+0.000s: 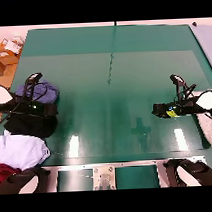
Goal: Fold the shirts.
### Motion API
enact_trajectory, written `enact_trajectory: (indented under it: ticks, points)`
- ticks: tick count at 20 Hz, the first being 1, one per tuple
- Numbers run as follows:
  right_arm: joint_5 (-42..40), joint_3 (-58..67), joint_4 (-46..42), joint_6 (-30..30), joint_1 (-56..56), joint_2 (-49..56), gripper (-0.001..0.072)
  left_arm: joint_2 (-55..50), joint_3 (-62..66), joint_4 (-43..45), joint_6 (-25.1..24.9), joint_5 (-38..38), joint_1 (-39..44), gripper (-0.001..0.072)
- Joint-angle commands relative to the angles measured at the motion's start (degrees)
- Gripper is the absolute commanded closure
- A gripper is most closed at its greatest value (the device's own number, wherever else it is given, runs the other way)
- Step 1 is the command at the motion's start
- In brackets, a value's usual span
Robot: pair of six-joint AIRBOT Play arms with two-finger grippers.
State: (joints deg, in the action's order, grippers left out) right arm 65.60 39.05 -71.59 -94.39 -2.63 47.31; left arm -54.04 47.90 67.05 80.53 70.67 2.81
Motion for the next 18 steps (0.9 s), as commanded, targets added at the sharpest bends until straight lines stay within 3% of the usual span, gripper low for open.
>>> enact_trajectory:
  ticks: [1,4,5,6,7,10,11,15,18]
  points:
    - [-0.02,-0.02,0.02,-0.04,-0.04,-0.04,0.0690,0.04,0.02,0.07,0.02,-0.26,0.00,0.0687]
    - [-0.02,-0.02,0.02,-0.04,-0.04,-0.04,0.0691,0.04,0.00,1.88,0.02,-1.29,0.00,0.0685]
    - [-0.02,-0.02,0.02,-0.04,-0.04,-0.04,0.0691,0.04,0.00,4.85,0.02,-2.75,0.00,0.0599]
    - [-0.02,-0.02,0.02,-0.04,-0.04,-0.04,0.0691,0.04,0.00,9.40,0.37,-4.72,0.00,0.0181]
    - [-0.02,-0.02,0.02,-0.04,-0.04,-0.04,0.0691,0.02,0.00,15.58,3.58,-7.48,0.00,-0.0012]
    - [-0.02,-0.02,0.04,-0.04,-0.04,-0.04,0.0691,-1.27,0.02,36.20,11.74,-16.57,-0.79,-0.0009]
    - [-0.02,-0.02,0.02,-0.04,-0.04,-0.04,0.0691,-2.38,0.02,38.18,12.41,-18.80,-2.38,-0.0009]
    - [-0.02,-0.02,0.02,-0.04,-0.04,-0.04,0.0691,-11.30,0.02,38.27,10.84,-27.74,-10.95,-0.0009]
    - [-0.02,-0.02,0.04,-0.04,-0.04,-0.04,0.0691,-17.84,0.02,33.53,6.91,-36.20,-11.56,-0.0008]
